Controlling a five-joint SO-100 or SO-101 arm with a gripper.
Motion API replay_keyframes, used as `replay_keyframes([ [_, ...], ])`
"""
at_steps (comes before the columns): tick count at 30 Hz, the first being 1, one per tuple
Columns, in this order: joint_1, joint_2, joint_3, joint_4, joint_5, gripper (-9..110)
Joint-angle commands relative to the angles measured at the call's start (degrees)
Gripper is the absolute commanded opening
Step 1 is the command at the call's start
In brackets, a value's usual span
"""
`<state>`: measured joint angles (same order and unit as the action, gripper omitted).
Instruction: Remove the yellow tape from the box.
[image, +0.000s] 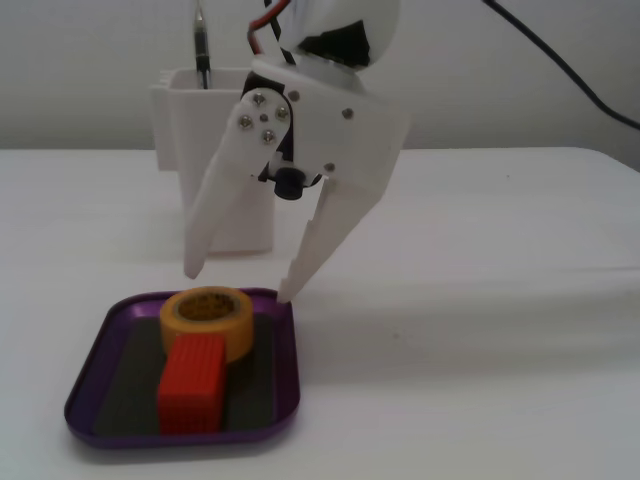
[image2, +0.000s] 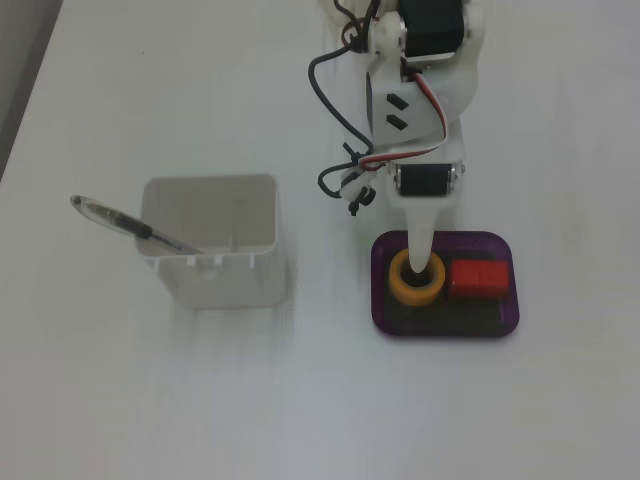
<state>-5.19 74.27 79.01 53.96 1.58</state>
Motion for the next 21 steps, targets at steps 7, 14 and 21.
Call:
replay_keyframes([
  [7,-0.1,-5.9,-2.5,-0.6,0.2,19],
  [14,-0.2,-7.5,-5.4,0.0,0.3,19],
  [21,-0.2,-7.6,-7.3,0.6,0.3,-1],
])
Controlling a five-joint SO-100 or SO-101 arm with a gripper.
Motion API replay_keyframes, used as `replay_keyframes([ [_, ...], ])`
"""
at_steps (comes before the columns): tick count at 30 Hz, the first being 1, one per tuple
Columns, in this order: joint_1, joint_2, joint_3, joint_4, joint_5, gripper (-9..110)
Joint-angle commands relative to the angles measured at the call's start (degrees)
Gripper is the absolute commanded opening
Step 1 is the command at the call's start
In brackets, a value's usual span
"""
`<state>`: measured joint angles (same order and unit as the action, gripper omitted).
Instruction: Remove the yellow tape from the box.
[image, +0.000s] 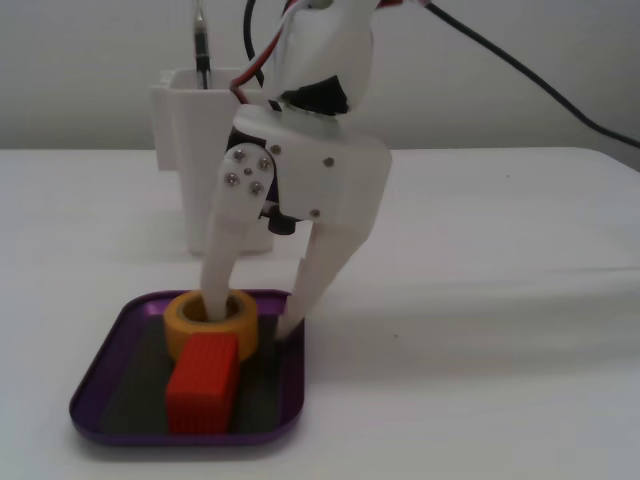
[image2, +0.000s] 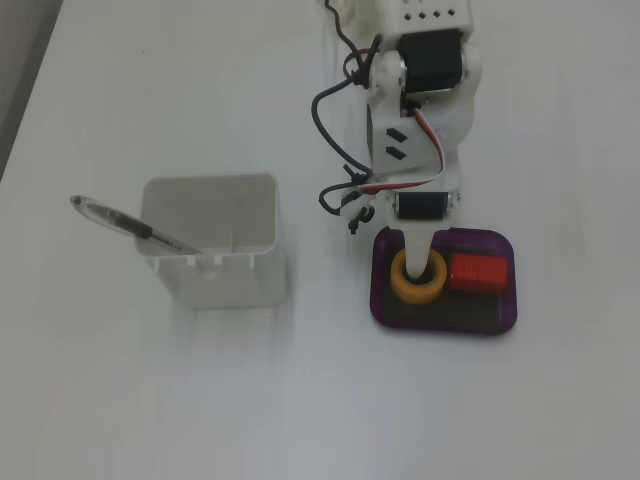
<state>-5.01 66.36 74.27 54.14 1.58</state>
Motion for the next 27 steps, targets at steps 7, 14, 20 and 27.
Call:
replay_keyframes([
  [7,-0.6,1.3,-2.7,0.4,0.3,-1],
  [14,-0.5,6.9,-13.5,9.6,0.3,-1],
  [20,-0.5,14.9,-19.0,24.3,-0.2,-1],
  [27,-0.6,34.2,0.4,27.5,-4.1,-1],
])
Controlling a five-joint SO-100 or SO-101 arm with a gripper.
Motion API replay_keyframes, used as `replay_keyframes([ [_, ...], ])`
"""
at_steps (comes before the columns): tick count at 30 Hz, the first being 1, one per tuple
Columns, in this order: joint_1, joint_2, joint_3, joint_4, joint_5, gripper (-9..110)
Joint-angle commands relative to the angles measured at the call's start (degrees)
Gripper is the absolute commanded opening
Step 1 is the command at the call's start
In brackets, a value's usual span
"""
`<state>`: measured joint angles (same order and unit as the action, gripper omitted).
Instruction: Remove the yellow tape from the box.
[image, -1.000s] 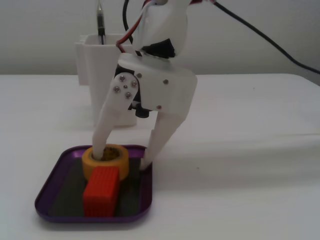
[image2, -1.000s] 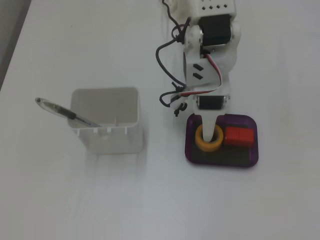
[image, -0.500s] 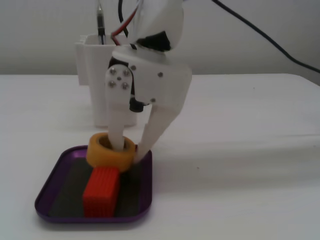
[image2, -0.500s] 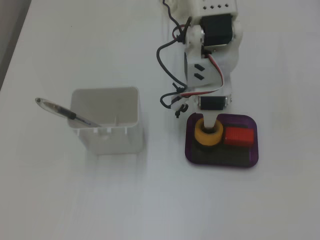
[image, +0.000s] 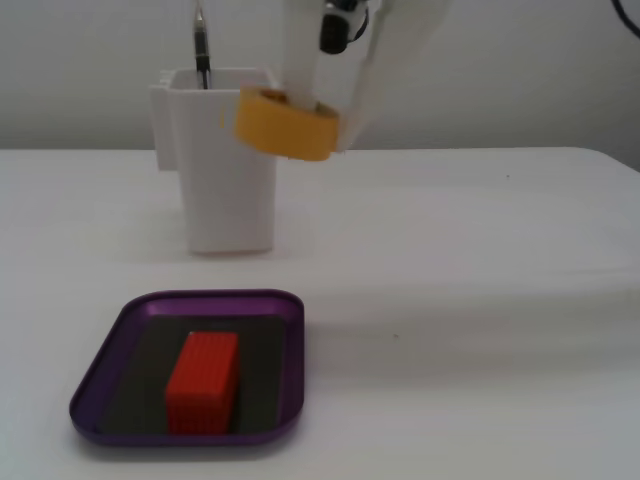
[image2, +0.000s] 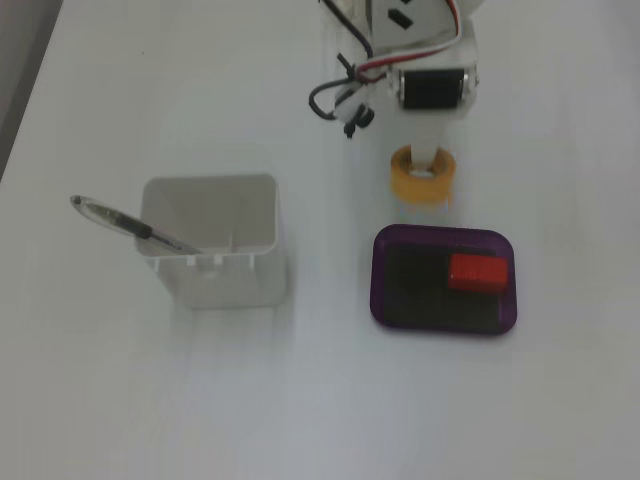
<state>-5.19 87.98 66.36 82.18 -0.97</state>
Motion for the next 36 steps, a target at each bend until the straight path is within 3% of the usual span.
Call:
replay_keyframes([
  [1,-0.4,16.5,13.5,-2.9,-2.1,-1],
  [8,0.7,38.1,53.1,-27.5,-2.4,-1],
  [13,0.8,39.6,67.9,-40.2,-2.4,-1],
  [31,0.9,21.5,68.6,-49.7,-2.5,0],
  [36,2.9,21.8,68.1,-48.9,-2.5,9],
])
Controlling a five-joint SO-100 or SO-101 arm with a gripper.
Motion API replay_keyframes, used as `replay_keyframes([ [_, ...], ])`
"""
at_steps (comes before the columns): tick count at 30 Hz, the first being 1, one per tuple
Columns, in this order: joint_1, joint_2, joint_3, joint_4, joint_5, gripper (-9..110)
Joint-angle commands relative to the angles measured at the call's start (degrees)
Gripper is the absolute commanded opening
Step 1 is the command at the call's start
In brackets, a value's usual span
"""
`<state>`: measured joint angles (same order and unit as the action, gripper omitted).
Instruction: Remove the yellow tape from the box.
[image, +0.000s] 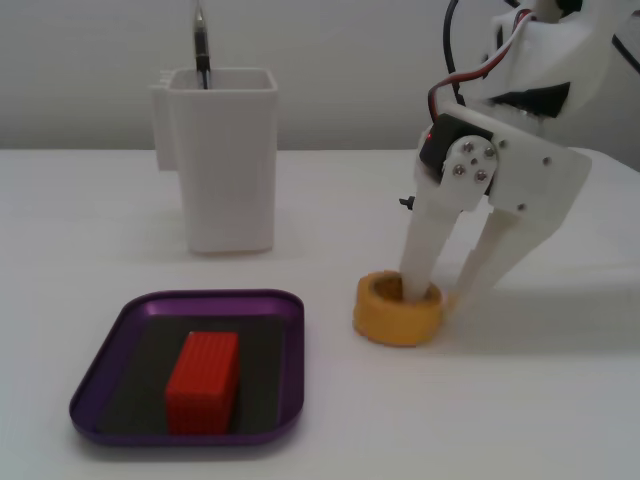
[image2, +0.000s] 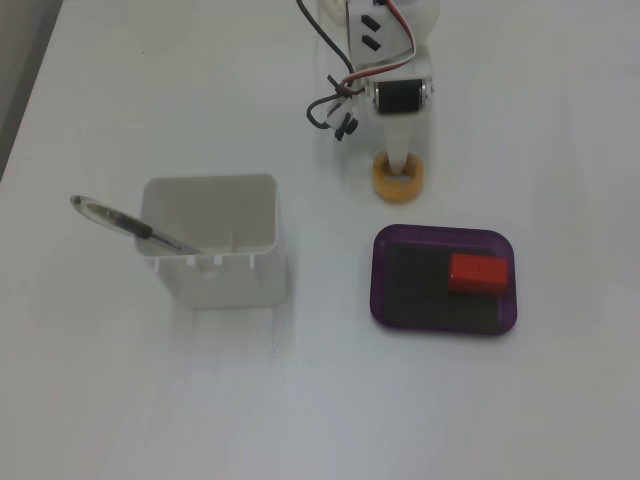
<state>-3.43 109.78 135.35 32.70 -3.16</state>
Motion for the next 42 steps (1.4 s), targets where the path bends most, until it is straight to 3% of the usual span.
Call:
replay_keyframes([
  [1,1.8,0.2,-1.6,0.7,-0.3,12],
  [7,2.0,9.4,-2.5,8.3,-0.3,23],
  [15,1.7,40.3,-1.3,21.4,-0.2,23],
  [27,2.4,89.0,31.4,27.2,-0.1,23],
  [37,2.4,86.1,36.8,31.3,0.2,22],
  [42,2.4,86.2,41.0,31.6,0.5,0],
])
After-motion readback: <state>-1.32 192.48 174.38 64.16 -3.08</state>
